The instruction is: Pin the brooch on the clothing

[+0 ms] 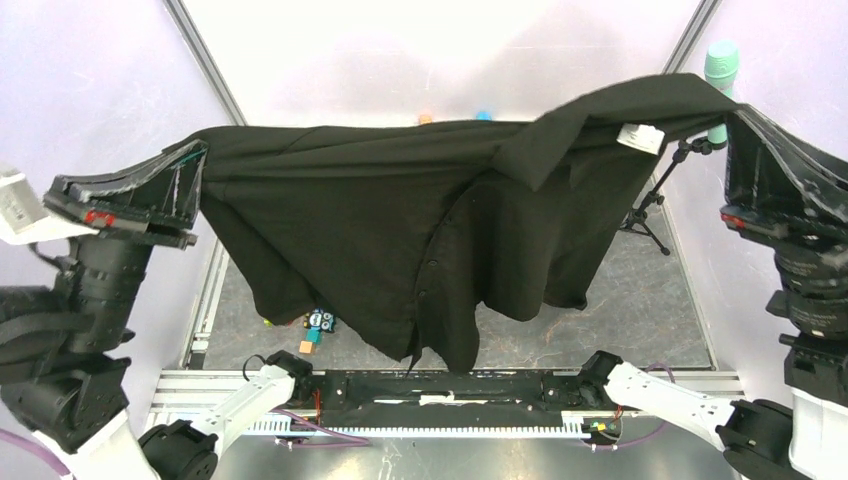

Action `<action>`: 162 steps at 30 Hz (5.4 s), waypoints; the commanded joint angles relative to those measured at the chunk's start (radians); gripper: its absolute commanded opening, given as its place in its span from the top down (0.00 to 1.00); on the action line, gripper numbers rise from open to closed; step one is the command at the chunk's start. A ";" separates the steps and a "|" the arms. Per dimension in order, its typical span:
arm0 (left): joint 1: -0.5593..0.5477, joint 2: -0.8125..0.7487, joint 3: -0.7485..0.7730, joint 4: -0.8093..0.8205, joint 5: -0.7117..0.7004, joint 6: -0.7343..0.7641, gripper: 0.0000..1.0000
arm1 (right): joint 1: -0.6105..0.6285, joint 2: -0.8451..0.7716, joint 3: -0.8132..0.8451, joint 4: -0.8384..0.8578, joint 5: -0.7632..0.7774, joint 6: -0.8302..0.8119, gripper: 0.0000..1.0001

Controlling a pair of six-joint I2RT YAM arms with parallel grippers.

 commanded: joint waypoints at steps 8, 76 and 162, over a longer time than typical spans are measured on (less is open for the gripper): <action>0.010 -0.031 0.084 0.000 -0.038 -0.005 0.98 | -0.010 -0.039 -0.020 0.219 0.036 -0.043 1.00; 0.103 0.213 -0.916 -0.055 0.225 -0.045 0.02 | -0.558 -0.098 -1.358 -0.209 0.245 0.493 0.07; -0.154 0.172 -1.597 0.533 0.392 -0.496 0.00 | -0.274 0.536 -1.257 0.253 -0.067 0.623 0.53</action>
